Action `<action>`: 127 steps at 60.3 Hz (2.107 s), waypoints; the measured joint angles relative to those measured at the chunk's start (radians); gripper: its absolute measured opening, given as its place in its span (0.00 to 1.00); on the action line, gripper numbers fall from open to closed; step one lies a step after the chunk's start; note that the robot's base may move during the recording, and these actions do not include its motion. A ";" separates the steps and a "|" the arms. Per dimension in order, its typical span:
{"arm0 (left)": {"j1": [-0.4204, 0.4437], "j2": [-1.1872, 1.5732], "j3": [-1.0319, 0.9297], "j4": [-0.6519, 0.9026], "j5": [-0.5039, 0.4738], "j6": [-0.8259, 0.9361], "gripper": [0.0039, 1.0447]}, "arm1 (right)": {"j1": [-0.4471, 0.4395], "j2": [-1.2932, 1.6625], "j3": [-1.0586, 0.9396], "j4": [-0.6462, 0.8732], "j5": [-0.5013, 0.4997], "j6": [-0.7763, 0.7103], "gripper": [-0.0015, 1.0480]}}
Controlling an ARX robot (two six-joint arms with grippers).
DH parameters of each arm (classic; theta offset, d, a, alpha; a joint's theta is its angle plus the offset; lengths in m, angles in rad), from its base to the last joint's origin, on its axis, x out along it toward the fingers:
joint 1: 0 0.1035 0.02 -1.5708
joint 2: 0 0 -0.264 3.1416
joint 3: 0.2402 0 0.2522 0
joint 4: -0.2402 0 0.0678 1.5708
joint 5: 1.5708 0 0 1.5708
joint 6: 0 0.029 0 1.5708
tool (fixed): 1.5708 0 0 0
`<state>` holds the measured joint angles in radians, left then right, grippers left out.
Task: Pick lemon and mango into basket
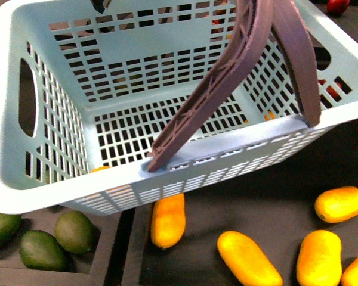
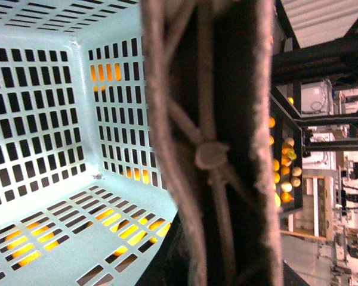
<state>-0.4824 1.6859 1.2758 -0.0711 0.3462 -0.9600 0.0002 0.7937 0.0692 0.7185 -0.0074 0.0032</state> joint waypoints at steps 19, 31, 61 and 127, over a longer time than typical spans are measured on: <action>-0.009 0.000 0.000 0.000 0.020 0.004 0.04 | 0.000 0.000 0.000 0.000 0.004 0.000 0.92; -0.016 0.000 0.000 0.000 0.024 0.002 0.04 | 0.014 -0.014 0.119 -0.372 0.232 0.128 0.92; -0.014 0.000 0.000 0.000 0.021 0.002 0.04 | -0.310 0.764 0.486 -0.349 0.040 0.277 0.92; -0.014 0.000 0.000 0.000 0.018 0.002 0.04 | -0.227 1.575 1.014 -0.536 -0.002 0.562 0.92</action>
<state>-0.4965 1.6859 1.2758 -0.0711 0.3637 -0.9577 -0.2264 2.3684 1.0832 0.1825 -0.0093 0.5652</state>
